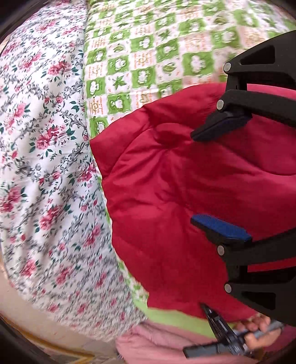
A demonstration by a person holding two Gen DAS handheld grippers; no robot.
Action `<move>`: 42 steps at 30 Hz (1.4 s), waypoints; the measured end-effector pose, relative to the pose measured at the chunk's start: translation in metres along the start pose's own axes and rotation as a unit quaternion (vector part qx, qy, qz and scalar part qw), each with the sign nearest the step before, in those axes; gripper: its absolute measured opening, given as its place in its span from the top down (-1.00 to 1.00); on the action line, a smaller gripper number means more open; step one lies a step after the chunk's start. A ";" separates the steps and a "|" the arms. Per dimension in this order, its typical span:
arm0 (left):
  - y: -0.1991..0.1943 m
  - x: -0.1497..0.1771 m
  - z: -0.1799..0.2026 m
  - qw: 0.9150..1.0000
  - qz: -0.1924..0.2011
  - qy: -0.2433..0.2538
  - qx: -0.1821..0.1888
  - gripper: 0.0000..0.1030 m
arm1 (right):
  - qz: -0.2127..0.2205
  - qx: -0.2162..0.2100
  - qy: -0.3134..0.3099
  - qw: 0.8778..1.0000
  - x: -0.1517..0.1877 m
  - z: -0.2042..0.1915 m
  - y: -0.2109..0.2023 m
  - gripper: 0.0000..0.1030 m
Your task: Fold large clothes
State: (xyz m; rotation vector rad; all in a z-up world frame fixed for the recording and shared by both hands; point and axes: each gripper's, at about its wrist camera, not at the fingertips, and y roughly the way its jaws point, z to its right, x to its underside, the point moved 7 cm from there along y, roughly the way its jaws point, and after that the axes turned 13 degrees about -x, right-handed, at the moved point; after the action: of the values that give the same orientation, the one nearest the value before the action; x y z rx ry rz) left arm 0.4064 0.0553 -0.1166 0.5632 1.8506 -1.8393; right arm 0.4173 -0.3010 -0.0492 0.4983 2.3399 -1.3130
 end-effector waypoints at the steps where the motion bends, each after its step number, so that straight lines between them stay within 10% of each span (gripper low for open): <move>1: -0.004 0.002 -0.002 1.000 0.000 -0.006 0.007 0.95 | 0.001 -0.003 0.001 1.000 0.003 0.000 -0.006 -0.33; 8: -0.031 0.011 -0.016 0.998 -0.005 -0.027 0.048 0.72 | -0.007 -0.017 0.017 1.000 0.023 0.008 -0.036 -0.37; 13: -0.058 0.019 -0.034 0.999 0.017 -0.020 0.031 -0.19 | -0.018 -0.017 0.008 1.000 0.032 0.007 -0.045 -0.52; 33: -0.044 0.037 -0.090 0.996 -0.020 -0.062 0.055 -0.46 | -0.035 -0.014 0.040 0.999 0.047 0.043 -0.058 -0.70; 42: -0.010 0.035 -0.087 0.985 -0.065 -0.086 0.137 -0.63 | -0.047 -0.112 0.104 0.987 0.042 0.068 -0.036 -0.82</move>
State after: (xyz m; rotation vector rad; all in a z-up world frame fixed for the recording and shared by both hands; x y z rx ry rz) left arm 0.3684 0.1403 -0.1298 0.3660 1.5653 -2.1753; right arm 0.3762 -0.3731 -0.0775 0.4783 2.6724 -1.0621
